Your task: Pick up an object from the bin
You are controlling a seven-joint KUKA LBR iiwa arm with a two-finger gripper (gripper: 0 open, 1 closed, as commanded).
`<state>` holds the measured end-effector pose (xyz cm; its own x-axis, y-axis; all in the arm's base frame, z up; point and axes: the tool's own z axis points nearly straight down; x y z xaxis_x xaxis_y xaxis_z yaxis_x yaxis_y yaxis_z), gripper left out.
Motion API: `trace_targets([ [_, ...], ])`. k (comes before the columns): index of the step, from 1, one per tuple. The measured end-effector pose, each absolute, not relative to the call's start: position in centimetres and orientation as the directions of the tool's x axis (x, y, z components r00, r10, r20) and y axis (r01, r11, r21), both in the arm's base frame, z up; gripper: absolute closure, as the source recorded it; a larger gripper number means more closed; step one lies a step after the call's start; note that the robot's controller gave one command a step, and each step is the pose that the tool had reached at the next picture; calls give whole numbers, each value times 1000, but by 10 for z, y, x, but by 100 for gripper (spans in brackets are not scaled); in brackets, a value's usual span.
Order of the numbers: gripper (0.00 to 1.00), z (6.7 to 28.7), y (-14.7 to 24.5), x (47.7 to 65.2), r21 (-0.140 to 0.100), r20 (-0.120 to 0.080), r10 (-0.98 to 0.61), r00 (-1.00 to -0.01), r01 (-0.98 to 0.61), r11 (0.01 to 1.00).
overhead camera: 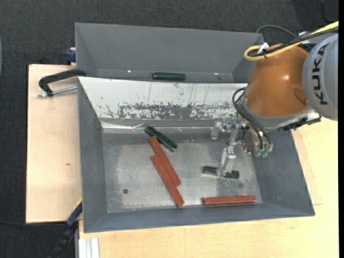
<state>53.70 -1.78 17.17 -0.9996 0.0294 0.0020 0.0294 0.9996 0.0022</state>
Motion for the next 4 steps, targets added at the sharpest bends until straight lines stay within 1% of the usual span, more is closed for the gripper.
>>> trace_targets([
  [1, 0, 165, -42, 528, -2, -3, 71, -997, 71, 997],
  [2, 0, 106, -43, 530, 2, -8, 91, -996, 91, 996],
  [3, 100, 71, -49, 514, 1, -1, 42, -999, 42, 999],
  [4, 100, 71, -49, 514, 1, -1, 42, -999, 42, 999],
])
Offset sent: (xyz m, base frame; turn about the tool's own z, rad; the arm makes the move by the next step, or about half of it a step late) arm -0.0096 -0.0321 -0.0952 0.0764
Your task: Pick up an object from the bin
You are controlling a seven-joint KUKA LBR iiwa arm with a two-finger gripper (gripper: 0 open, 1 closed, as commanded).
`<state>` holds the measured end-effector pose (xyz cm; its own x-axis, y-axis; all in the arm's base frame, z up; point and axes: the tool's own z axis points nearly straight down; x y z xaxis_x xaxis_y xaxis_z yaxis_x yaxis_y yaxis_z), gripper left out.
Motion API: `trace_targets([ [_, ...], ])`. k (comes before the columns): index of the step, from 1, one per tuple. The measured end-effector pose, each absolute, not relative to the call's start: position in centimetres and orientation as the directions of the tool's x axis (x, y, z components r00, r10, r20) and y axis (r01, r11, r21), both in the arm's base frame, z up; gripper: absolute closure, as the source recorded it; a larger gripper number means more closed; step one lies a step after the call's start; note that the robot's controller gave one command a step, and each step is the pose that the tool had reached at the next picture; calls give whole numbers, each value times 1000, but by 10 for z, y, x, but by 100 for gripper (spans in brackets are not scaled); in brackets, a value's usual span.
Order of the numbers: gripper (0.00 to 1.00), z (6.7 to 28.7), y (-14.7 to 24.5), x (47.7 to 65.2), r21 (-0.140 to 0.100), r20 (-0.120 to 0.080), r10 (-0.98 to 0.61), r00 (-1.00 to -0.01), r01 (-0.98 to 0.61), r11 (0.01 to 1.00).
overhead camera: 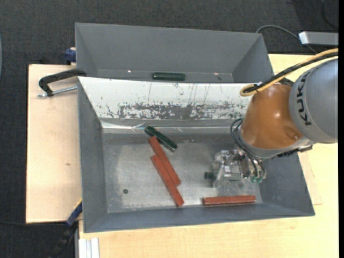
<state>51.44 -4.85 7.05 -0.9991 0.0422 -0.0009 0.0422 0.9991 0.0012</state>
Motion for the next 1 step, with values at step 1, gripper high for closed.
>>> trace_targets([
  [1, 100, 221, -29, 529, 1, -7, 40, -999, 40, 999],
])
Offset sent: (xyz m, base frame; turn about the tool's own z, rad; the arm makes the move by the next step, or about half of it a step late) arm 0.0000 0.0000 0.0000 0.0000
